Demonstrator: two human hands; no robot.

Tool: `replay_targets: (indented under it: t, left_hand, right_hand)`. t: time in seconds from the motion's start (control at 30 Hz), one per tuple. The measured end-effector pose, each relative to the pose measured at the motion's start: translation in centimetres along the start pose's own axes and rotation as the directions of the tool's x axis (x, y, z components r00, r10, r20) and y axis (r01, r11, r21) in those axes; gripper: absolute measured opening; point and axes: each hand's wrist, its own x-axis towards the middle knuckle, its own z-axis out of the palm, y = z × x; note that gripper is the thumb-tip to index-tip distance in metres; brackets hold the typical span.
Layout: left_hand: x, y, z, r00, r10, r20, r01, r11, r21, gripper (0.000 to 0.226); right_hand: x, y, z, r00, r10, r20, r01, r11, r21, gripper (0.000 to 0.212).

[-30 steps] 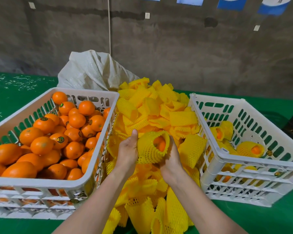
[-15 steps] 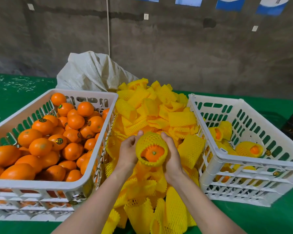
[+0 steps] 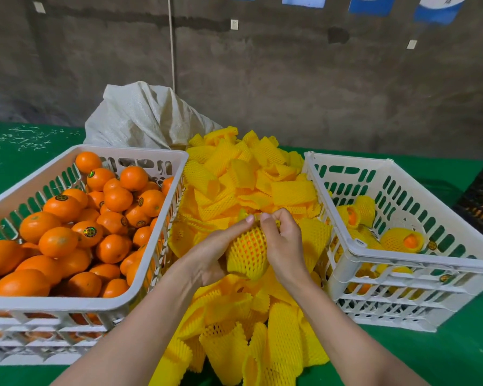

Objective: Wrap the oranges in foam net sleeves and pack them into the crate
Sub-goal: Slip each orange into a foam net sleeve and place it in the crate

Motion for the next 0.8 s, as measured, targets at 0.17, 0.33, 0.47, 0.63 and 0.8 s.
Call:
replay_targets:
  t: [0.17,0.33,0.47,0.63,0.8]
  left_hand:
    - [-0.2,0.5,0.3,0.999,0.016,0.043,-0.018,0.999,0.036,0.034]
    - [0.2,1.5,1.7,0.983,0.137,-0.121,-0.141,0.990,-0.022,0.026]
    - [1.0,1.0,3.9,0.975,0.176,-0.136,-0.176,0.984,0.010,0.051]
    - [3.1,0.2,7.1,0.985,0.148,-0.088,-0.151,0.988,-0.033,0.059]
    - [6.4,-1.2,11.1,0.893,0.437,-0.106,-0.361,0.838,0.410,0.037]
  right_hand:
    - [-0.4,-0.4,0.0,0.999,-0.045,-0.014,0.046,0.998,0.040,0.017]
    - [-1.0,-1.2,-1.2,0.969,-0.121,0.215,0.141,0.987,-0.077,0.044]
    - [-1.1,-1.1,-3.2,0.949,-0.135,0.284,0.187,0.969,-0.165,0.061]
    - [-0.1,-1.1,-7.9,0.961,-0.210,0.177,0.255,0.924,-0.286,0.054]
    - [2.2,-0.9,-14.1,0.949,-0.315,0.002,0.291,0.874,-0.389,0.052]
